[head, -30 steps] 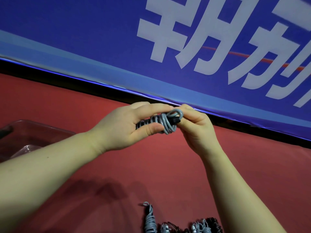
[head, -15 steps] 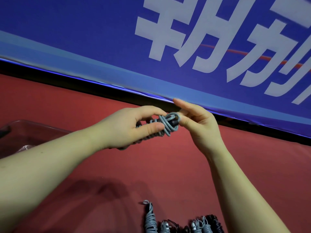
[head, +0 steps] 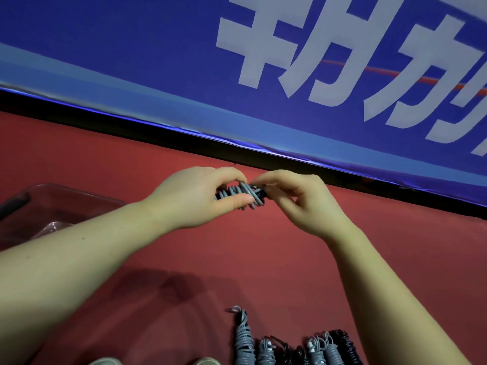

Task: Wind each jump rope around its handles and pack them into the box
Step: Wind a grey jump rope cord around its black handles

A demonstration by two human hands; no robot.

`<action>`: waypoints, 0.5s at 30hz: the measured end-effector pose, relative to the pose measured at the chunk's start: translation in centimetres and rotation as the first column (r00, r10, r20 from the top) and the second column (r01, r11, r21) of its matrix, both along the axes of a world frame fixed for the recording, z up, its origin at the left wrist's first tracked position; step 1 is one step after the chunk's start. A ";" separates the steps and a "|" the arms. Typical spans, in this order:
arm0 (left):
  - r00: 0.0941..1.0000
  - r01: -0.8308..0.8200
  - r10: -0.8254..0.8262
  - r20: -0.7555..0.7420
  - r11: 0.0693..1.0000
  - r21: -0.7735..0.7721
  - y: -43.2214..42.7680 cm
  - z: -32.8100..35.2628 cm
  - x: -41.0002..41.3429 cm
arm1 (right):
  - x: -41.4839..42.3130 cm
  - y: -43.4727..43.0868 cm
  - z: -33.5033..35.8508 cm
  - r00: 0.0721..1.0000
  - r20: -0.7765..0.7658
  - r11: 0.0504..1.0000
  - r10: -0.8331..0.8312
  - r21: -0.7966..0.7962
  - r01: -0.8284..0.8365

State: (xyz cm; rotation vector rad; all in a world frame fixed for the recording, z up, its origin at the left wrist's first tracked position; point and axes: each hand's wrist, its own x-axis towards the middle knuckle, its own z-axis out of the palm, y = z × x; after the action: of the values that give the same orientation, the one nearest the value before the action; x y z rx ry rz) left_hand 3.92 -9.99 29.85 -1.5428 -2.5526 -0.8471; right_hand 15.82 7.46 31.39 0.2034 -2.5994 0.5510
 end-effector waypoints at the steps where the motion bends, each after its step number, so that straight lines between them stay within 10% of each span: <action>1: 1.000 0.003 -0.003 0.014 1.000 0.003 0.1 0.0 0.0 | -0.1 0.3 0.0 1.000 -0.009 0.995 0.008 0.098 -0.007; 7: 0.997 -0.011 0.011 0.078 1.000 0.006 0.8 -0.4 -0.5 | -1.4 0.1 -0.9 0.985 -0.159 0.908 -0.070 0.398 0.129; 15: 0.989 -0.077 0.079 0.126 0.997 -0.027 2.1 -1.6 -1.6 | -2.5 -1.1 -1.3 0.947 -0.074 0.948 -0.311 0.051 0.315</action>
State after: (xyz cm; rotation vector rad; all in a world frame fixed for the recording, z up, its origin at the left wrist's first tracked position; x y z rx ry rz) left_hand 2.27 -7.85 28.28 -1.4279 -2.6988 -0.9401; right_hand 13.30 6.32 30.10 -0.1690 -2.5172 0.3422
